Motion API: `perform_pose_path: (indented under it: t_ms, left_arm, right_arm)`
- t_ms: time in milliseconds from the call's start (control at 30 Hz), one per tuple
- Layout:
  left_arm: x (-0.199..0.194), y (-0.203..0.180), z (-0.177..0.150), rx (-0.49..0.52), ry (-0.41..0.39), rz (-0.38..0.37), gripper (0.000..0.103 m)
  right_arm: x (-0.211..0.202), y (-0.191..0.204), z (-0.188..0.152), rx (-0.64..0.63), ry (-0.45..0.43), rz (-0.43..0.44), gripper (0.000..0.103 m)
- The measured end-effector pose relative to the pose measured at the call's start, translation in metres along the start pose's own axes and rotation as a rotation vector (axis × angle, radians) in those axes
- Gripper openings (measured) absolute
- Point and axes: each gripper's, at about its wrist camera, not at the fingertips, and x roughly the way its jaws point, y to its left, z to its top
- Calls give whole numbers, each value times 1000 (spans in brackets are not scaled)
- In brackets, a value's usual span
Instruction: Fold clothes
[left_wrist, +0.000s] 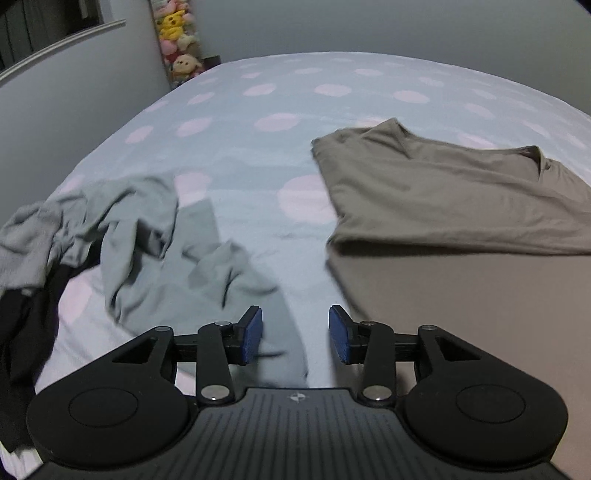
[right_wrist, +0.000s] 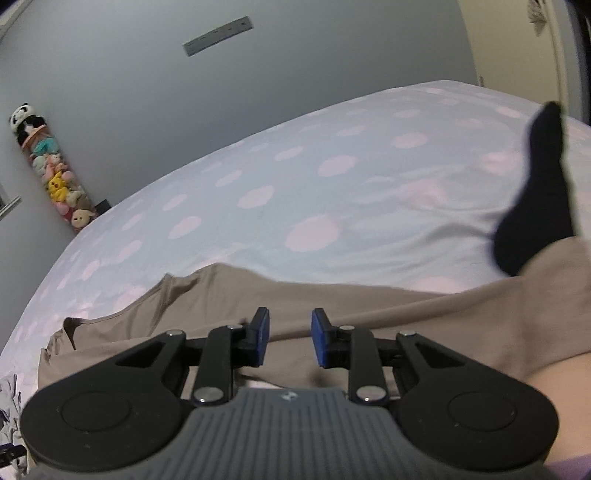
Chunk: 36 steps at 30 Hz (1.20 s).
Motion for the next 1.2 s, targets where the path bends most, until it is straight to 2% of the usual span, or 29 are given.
perform_pose_path:
  t_ms: [167, 233, 333, 433, 633, 800, 900, 933, 1033, 1100, 1200]
  left_arm:
    - [-5, -2, -7, 11, -23, -35, 39]
    - [-6, -1, -7, -9, -32, -57, 39]
    - [-8, 0, -7, -29, -39, -70, 39]
    - [-11, 1, -7, -38, -44, -77, 39]
    - [-15, 2, -10, -35, -57, -66, 39]
    - [-17, 0, -12, -45, -72, -22, 39]
    - [-20, -2, -13, -37, -84, -21, 40]
    - [-20, -3, -13, -29, -84, -18, 40]
    - [-18, -2, -14, -17, -72, -10, 40]
    - [-16, -1, -14, -12, -61, -11, 40]
    - [-16, 0, -14, 1, -53, -14, 40]
  right_arm:
    - [-46, -47, 30, -33, 12, -174, 29]
    - [-62, -69, 40, -11, 17, -243, 29]
    - [-74, -99, 47, 34, 31, -299, 29]
    - [-72, -125, 49, 97, 66, -312, 38]
    - [-48, -142, 39, 132, 115, -334, 38]
    - [-39, -149, 35, 186, 108, -296, 36]
    - [-37, -146, 37, 211, 122, -275, 27]
    - [-36, -141, 39, 203, 123, -286, 18]
    - [-33, -127, 44, 150, 133, -337, 3]
    - [-32, -115, 47, 110, 138, -376, 3]
    - [-38, -94, 55, 85, 116, -364, 3]
